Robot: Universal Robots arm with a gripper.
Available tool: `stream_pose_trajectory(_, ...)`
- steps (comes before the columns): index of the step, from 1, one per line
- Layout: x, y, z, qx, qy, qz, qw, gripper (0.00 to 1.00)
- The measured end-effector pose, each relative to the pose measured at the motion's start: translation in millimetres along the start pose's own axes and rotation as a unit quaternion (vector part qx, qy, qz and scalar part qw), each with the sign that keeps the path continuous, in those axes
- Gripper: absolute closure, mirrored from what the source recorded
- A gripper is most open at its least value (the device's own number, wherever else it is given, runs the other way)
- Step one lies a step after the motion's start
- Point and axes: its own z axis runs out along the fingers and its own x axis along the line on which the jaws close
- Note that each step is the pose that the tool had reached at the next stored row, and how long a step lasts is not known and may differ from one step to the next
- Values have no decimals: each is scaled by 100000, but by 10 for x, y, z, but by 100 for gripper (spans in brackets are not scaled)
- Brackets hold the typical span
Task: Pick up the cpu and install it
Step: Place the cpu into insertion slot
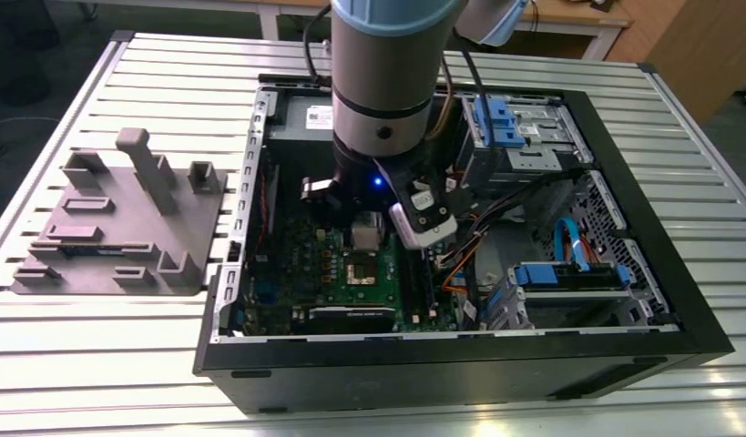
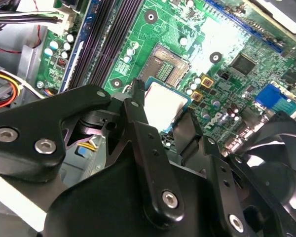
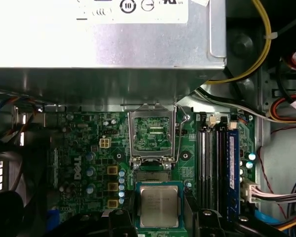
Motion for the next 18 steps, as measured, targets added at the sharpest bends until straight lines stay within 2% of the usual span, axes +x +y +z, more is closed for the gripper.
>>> stream_pose_trajectory(11, 1, -5, 128, -15, 168, 1, 100000, 53)
stream_pose_trajectory(18, -2, -44, 251, -14, 239, -33, 100000, 53)
